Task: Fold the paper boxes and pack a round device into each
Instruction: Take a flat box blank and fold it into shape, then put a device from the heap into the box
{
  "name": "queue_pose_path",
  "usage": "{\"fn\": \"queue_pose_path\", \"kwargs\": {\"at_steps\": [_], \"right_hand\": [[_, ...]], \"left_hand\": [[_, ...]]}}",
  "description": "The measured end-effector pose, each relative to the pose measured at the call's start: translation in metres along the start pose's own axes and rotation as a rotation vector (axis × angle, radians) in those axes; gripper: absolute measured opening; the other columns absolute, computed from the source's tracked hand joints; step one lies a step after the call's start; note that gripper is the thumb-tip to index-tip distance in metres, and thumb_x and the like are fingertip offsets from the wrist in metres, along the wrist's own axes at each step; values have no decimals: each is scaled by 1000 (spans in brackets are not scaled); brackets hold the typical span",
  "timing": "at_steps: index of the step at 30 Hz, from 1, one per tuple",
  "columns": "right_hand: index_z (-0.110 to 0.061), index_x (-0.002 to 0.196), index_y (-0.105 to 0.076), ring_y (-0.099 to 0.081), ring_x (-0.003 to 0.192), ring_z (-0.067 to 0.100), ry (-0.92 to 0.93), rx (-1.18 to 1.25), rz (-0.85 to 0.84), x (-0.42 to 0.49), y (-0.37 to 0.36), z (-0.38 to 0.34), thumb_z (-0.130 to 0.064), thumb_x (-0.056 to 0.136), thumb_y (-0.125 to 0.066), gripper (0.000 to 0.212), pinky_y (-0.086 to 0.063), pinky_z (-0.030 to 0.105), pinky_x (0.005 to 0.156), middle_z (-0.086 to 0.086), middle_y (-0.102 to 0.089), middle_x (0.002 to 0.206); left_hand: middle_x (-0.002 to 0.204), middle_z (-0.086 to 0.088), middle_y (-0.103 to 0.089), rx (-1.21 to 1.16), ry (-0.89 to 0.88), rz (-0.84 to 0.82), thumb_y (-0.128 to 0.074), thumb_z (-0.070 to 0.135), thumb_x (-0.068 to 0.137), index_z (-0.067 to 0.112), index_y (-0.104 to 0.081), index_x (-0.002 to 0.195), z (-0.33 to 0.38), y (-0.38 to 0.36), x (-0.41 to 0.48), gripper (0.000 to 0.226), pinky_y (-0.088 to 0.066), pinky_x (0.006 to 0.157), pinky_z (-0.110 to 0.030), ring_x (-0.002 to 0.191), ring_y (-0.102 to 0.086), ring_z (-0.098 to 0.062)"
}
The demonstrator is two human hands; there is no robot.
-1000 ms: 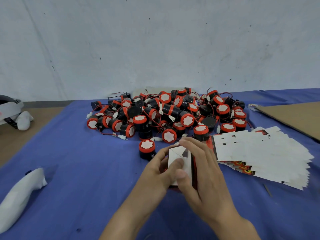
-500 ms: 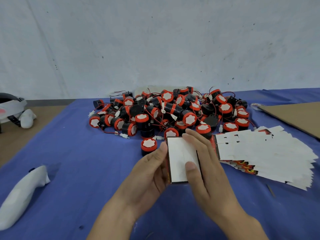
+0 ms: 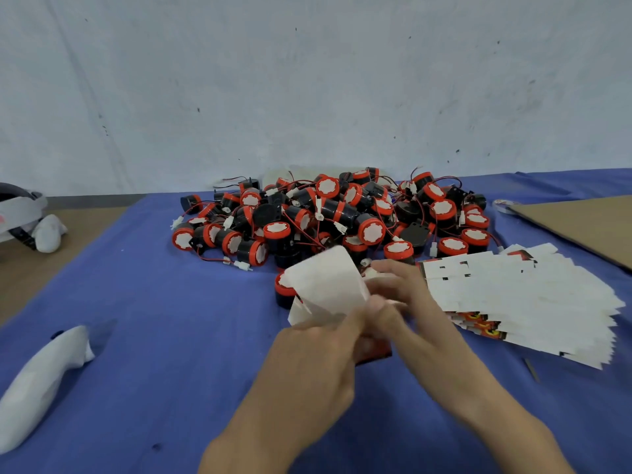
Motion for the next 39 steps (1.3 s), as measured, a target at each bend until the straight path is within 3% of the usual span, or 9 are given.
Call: {"fn": "queue_pose_path", "kwargs": {"at_steps": [6, 10, 13, 16, 22, 27, 32, 36, 39], "right_hand": [[-59, 126, -46, -57, 114, -8, -135, -86, -125, 0, 1, 37, -66, 79, -55, 49, -50, 13, 90, -33, -60, 118], [-49, 119, -54, -61, 104, -6, -130, -58, 22, 2, 35, 33, -59, 80, -56, 40, -49, 8, 78, -29, -65, 110], [-57, 112, -55, -58, 103, -12, -152, -82, 179, -1, 65, 34, -46, 97, -53, 19, -46, 5, 72, -33, -62, 108], [-63, 100, -56, -56, 98, -17, -168, -85, 261, -4, 76, 37, -35, 103, -50, 29, -45, 3, 66, -38, -60, 102], [-49, 108, -50, -59, 93, -18, -276, -63, 135, -7, 48, 62, -28, 103, -52, 22, -49, 7, 66, -42, -62, 96], [-51, 115, -48, -61, 96, -16, -308, -17, 108, -7, 40, 65, -38, 101, -52, 20, -51, 9, 67, -34, -65, 103], [-52, 122, -47, -54, 102, -19, -164, -117, 409, -10, 70, 25, -61, 92, -46, 31, -45, 6, 67, -37, -58, 106], [-52, 113, -53, -58, 99, -6, 44, -115, 567, -15, 74, -16, -37, 104, -49, 18, -44, 6, 70, -32, -61, 105], [-47, 118, -55, -59, 103, 3, 111, -111, 510, -14, 52, -36, -39, 102, -49, 18, -45, 10, 72, -23, -62, 112]], "left_hand": [[126, 15, -61, 14, -32, -85, -51, 10, 94, 28, -59, 132, 4, -29, -2, 43, -47, 93, -19, 111, -54, -8], [121, 10, -65, -66, -29, 171, -47, 21, 98, 22, -66, 123, 2, -3, 0, 31, -53, 90, -27, 110, -60, -10], [115, 21, -57, -142, 246, 333, -40, 33, 100, 31, -59, 120, -43, 15, -4, 28, -50, 84, -25, 107, -54, -4], [127, 19, -45, -170, 504, 187, -42, 46, 98, 33, -47, 133, -89, -10, -11, 38, -42, 94, -25, 121, -43, -6], [128, 13, -49, -76, 528, -53, -56, 40, 96, 35, -43, 129, -106, -47, -14, 36, -45, 90, -29, 114, -45, -11], [118, 21, -54, -284, 626, 233, -62, 35, 91, 41, -45, 120, -119, -11, -18, 34, -43, 80, -17, 112, -51, -9], [107, 41, -52, -548, 701, 509, -58, 46, 86, 66, -38, 106, -121, 30, -33, 35, -44, 66, -23, 79, -60, -6], [115, 46, -48, -626, 665, 657, -64, 31, 92, 62, -35, 119, -112, 47, -39, 50, -47, 80, -18, 107, -61, -4], [132, 31, -45, -530, 571, 676, -69, 25, 90, 63, -33, 124, -96, 56, -36, 63, -48, 100, -33, 125, -52, -9]]}}
Point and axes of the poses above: each hand's wrist, its own x-axis towards the middle knuckle, its own y-axis out of the back of the hand, z = x × y, the point moved 10 cm from there along x, towards the middle knuckle
